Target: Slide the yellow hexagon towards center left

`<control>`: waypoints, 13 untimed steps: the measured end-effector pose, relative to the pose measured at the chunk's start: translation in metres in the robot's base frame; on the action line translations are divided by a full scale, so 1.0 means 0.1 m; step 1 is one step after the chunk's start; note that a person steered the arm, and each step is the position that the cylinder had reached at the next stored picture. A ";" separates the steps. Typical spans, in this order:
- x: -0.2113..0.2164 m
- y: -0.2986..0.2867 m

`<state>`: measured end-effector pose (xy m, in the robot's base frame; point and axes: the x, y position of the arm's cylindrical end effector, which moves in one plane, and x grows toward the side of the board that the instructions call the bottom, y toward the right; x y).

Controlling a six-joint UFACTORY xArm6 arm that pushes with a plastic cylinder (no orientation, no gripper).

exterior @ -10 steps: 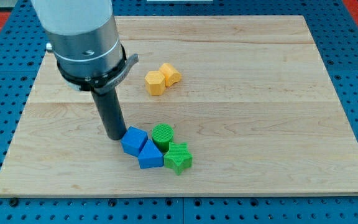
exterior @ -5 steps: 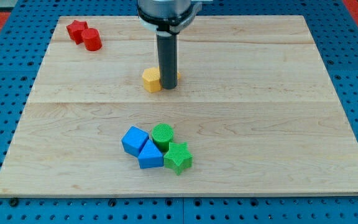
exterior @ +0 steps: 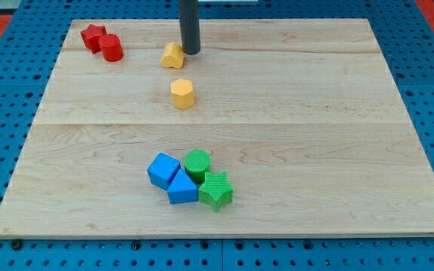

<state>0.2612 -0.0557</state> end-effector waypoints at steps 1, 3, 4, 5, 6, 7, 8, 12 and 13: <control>-0.01 -0.19; 0.14 -0.14; 0.34 -0.23; 0.35 -0.66; 0.39 -0.69; 0.43 0.34; 0.97 0.85; 1.85 -1.24; 1.55 -1.39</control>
<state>0.4159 -0.1952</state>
